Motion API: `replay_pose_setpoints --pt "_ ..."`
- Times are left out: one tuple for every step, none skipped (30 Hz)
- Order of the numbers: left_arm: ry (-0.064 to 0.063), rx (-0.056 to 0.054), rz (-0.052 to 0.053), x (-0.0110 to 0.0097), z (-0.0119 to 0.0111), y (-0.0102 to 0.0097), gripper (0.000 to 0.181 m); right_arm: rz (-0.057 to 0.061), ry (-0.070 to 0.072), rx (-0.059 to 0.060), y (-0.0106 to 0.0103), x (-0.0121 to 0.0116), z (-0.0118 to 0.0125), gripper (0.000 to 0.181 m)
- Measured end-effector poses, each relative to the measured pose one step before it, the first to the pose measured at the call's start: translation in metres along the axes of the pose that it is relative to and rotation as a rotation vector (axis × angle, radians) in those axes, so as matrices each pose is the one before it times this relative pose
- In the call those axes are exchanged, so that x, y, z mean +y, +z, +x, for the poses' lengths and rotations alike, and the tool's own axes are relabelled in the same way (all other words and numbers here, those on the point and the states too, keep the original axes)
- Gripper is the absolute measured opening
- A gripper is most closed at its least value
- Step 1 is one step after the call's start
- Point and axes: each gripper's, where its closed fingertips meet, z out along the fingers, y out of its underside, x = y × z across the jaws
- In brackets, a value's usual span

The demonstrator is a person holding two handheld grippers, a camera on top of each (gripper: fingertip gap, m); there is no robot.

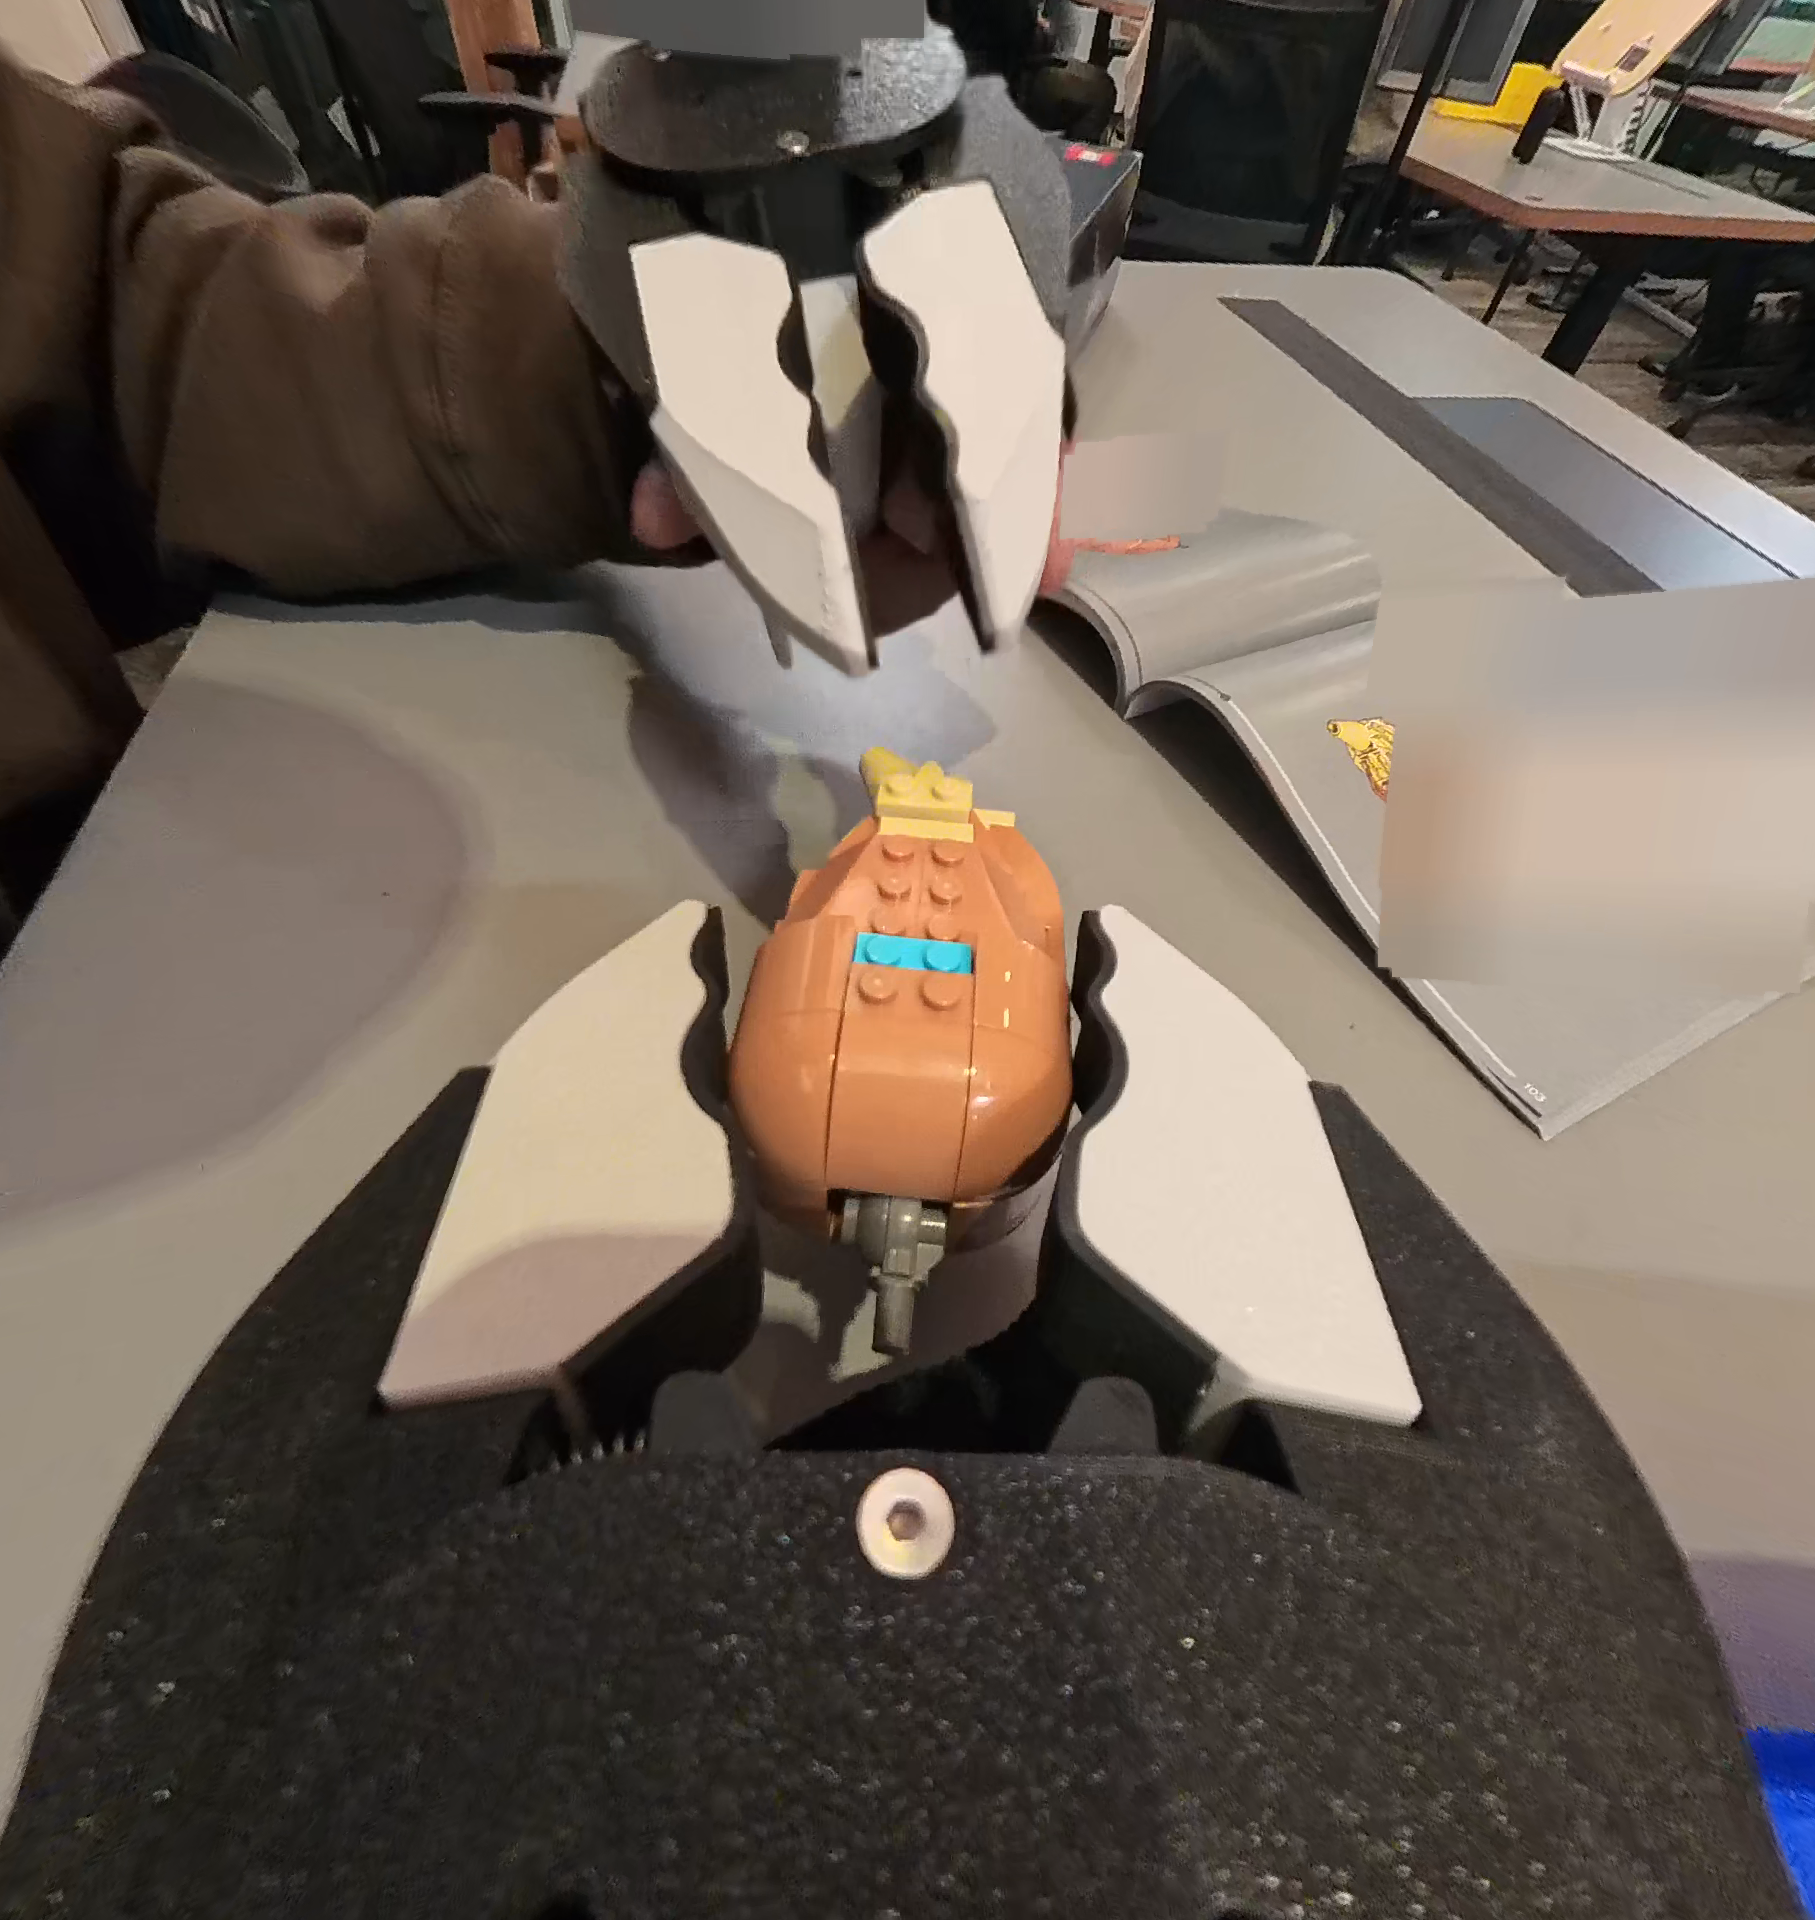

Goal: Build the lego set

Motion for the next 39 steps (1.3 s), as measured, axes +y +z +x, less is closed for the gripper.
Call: replay_pose_setpoints --pt "-0.0099 -0.0309 0.0035 -0.00089 -0.00224 -0.00314 0.018 0.0069 -0.0001 0.0023 -0.00058 -0.00082 0.0004 0.065" --pt "-0.0139 -0.0316 -0.0024 0.00101 -0.00216 -0.0031 0.019 0.0047 -0.0002 0.0029 -0.00024 -0.00062 0.00038 0.065" --pt "-0.0208 -0.0316 -0.006 0.00302 -0.0023 -0.00327 0.019 0.0021 -0.001 0.0047 -0.00011 -0.00019 0.00055 0.065" --pt "-0.0344 -0.0268 -0.0122 0.00547 -0.00208 -0.00325 0.02 0.0014 -0.0023 0.0008 0.00004 -0.00018 -0.00009 0.065" --pt "-0.0506 -0.0115 -0.0108 0.00663 -0.00068 -0.00296 0.021 0.0018 -0.0014 -0.0017 0.00007 -0.00024 -0.00047 0.065" --pt "-0.0691 0.0121 -0.003 0.00605 0.00157 -0.00268 0.023 0.0022 -0.0021 0.002 0.00005 -0.0004 -0.00017 0.065" --pt "-0.0949 0.0336 0.0034 0.00559 0.00333 -0.00197 0.026 0.002 -0.0028 0.0019 -0.00004 -0.00047 -0.00024 0.065" --pt "-0.1074 0.0468 0.012 0.00374 0.00364 -0.00139 0.03 0.0033 -0.0034 0.0004 -0.0001 -0.00092 -0.00051 0.065" --pt "-0.1107 0.043 0.0261 0.00066 0.00252 -0.00081 0.034 0.0047 -0.0042 0.0027 -0.00024 -0.00112 -0.00014 0.065" --pt "-0.1132 0.0273 0.0333 -0.00167 -0.00012 -0.00003 0.038 0.0047 -0.0056 0.0044 -0.00034 -0.00124 -0.00016 0.065" --pt "-0.1076 0.0266 0.0343 -0.00283 -0.00034 0.00115 0.042 0.0063 -0.0071 0.0049 -0.0005 -0.0017 -0.00004 0.065" --pt "-0.101 0.0285 0.0322 -0.00242 0.00009 0.00208 0.045 0.0091 -0.0071 0.007 -0.00065 -0.00229 0.00016 0.065" --pt "-0.0906 0.023 0.0225 -0.00069 -0.00052 0.00331 0.046 0.0103 -0.0055 0.0048 -0.00076 -0.0025 -0.00007 0.065" --pt "-0.0725 0.0282 0.0134 0.00022 0.00107 0.00427 0.048 0.0111 -0.0048 0.0044 -0.00083 -0.00245 -0.00003 0.065" --pt "-0.0468 0.0406 0.0081 0.00042 0.00492 0.00451 0.049 0.0097 -0.0041 0.005 -0.00072 -0.00223 0.00008 0.065" --pt "-0.0264 0.0264 0.0046 0.00179 0.00383 0.00526 0.049 0.0096 -0.004 0.0036 -0.00054 -0.00209 -0.00017 0.065" --pt "-0.0174 0.0166 -0.0022 0.00276 0.00263 0.00546 0.049 0.0084 -0.0034 0.0037 -0.00049 -0.00155 -0.00003 0.065" --pt "-0.0143 0.0173 -0.0073 0.00302 0.0027 0.00531 0.05 0.0064 -0.0021 0.0027 -0.0003 -0.00112 0.00007 0.065" --pt "-0.0115 0.0146 -0.0053 0.00236 0.0022 0.00452 0.05 0.0049 -0.0003 0.0011 -0.00013 -0.00065 -0.00002 0.065" --pt "-0.0083 0.0092 -0.0036 0.00192 0.00124 0.00378 0.051 0.0043 -0.0008 0.0036 -0.00002 -0.00052 0.00028 0.064" --pt "-0.004 -0.0013 -0.0015 0.00124 0.00008 0.00291 0.052 0.0031 -0.0014 0.0023 -0.00002 -0.00037 0.0002 0.065" --pt "0.0028 -0.0052 0.0089 -0.00059 -0.00045 0.00172 0.052 0.0051 -0.0002 0.0041 -0.00037 -0.00067 0.00071 0.065" --pt "0.0024 -0.0061 0.0098 -0.0011 -0.00063 0.0012 0.051 0.0034 0.0027 0.003 -0.00041 -0.00043 0.00072 0.065" --pt "-0.0021 -0.0068 0.0054 -0.0007 -0.00115 0.00089 0.05 0.0012 0.0031 0.0029 -0.00009 0.0 0.00092 0.065" --pt "-0.0027 -0.0099 0.0046 -0.00054 -0.00159 0.00082 0.049 -0.0009 0.0013 0.003 0.00006 0.00035 0.00062 0.064" --pt "0.0012 -0.0144 0.0058 -0.00073 -0.00198 0.00076 0.048 -0.0029 0.0004 0.003 0.00021 0.00072 0.00054 0.064" --pt "0.0034 -0.0168 0.0039 -0.00043 -0.00205 0.00081 0.046 -0.0035 -0.0004 0.0036 0.00019 0.0009 0.00067 0.064" --pt "0.0021 -0.0166 0.0022 -0.00001 -0.00203 0.00098 0.046 -0.0031 0.0 0.0016 0.00014 0.00074 0.00026 0.064" --pt "-0.0015 -0.0132 0.0005 0.00019 -0.00174 0.00131 0.043 -0.0012 -0.0007 -0.0016 0.00021 0.00027 -0.0003 0.064" --pt "-0.0074 -0.0143 -0.0034 0.00093 -0.00205 0.00178 0.043 -0.001 -0.0019 -0.0001 0.00053 0.0002 -0.00056 0.064" --pt "-0.0125 -0.0148 -0.0057 0.00159 -0.00219 0.00198 0.043 -0.0039 -0.0062 0.0026 0.00069 0.0006 -0.00052 0.064" --pt "-0.0126 -0.0094 -0.004 0.00118 -0.00156 0.0019 0.044 -0.0022 -0.0071 0.0049 0.00043 0.00015 -0.00013 0.064" --pt "-0.0106 0.0012 0.0079 -0.00051 -0.00006 0.00078 0.045 0.0003 -0.0023 0.0048 -0.00019 -0.00004 0.0005 0.064" --pt "-0.0089 0.0061 0.0073 -0.00052 0.00063 0.00044 0.044 0.0039 0.0044 0.0 -0.00039 -0.00051 0.00055 0.064" --pt "-0.0086 0.0018 0.0069 -0.00035 -0.00011 0.00027 0.044 0.0014 0.004 -0.001 -0.00013 0.00009 0.00031 0.064" --pt "-0.0086 -0.001 0.0064 -0.00042 -0.00032 0.00037 0.044 -0.0018 -0.0006 0.0028 0.00018 0.0005 0.00056 0.064" --pt "-0.0067 -0.0045 0.0087 -0.00081 -0.00073 0.00039 0.044 -0.005 -0.0021 0.0043 0.00025 0.00103 0.00072 0.064" --pt "-0.0055 -0.0058 0.0075 -0.0007 -0.00078 0.00038 0.045 -0.0054 -0.0025 0.0035 0.00024 0.00117 0.00063 0.065" --pt "-0.0069 -0.0053 0.0058 -0.00034 -0.00076 0.00048 0.045 -0.004 -0.0021 0.0027 0.00024 0.00079 0.00038 0.065"
